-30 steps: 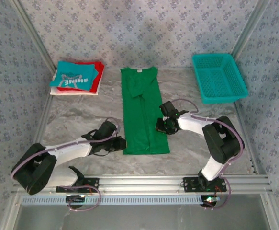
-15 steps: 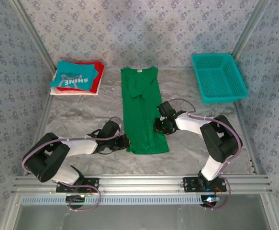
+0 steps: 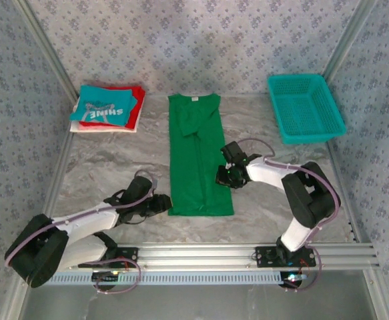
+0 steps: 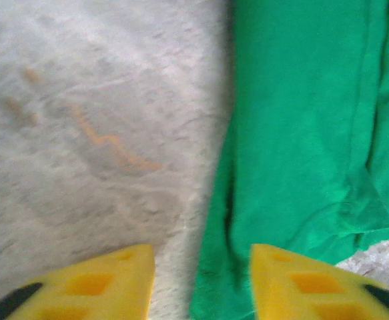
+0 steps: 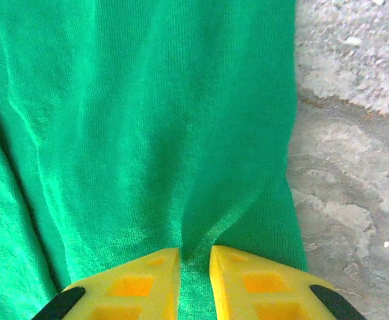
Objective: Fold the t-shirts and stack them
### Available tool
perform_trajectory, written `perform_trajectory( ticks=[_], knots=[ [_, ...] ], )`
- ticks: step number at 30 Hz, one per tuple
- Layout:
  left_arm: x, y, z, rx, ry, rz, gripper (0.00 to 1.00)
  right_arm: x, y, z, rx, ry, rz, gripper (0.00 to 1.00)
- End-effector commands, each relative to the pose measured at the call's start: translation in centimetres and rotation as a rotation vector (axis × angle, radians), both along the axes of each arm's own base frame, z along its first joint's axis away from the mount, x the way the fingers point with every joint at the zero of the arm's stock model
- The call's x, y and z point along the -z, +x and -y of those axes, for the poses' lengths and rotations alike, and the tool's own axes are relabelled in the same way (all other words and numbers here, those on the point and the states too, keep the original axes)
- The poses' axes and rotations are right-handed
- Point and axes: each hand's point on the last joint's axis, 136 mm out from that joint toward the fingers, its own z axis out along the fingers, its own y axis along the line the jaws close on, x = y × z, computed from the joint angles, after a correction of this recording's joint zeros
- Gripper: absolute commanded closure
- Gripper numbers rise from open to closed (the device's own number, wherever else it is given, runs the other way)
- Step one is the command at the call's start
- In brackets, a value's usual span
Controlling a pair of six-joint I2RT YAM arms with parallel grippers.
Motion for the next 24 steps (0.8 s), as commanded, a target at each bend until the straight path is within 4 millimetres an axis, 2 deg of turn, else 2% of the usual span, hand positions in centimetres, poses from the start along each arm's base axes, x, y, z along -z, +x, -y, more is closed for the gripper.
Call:
perform_trajectory(
  ticks=[1,7,13,17,24],
  knots=[
    [1.4,-0.9,-1.6,-0.024,0.071,-0.043,0.52,1.8,-2.6,2.6,0.016,-0.101,-0.095,0.77],
    [0.7,-0.8,-0.7,0.027,0.044,-0.021,0.52,-0.3,-4.2,3.1,0.004,-0.066,-0.066,0.72],
    [0.3,-0.7,0.6,0.088,0.004,-0.012,0.52,-2.4,-7.0,3.2,-0.027,0.034,-0.028,0.55],
    [0.1,-0.6,1.7,0.127,-0.014,-0.004,0.54,-1.7,-9.0,4.2,-0.002,0.048,-0.056,0.47],
    [0.5,-0.6,3.3,0.181,-0.006,-0.004,0.56,-0.1,-11.2,3.5,-0.026,0.12,-0.117,0.44]
  ],
)
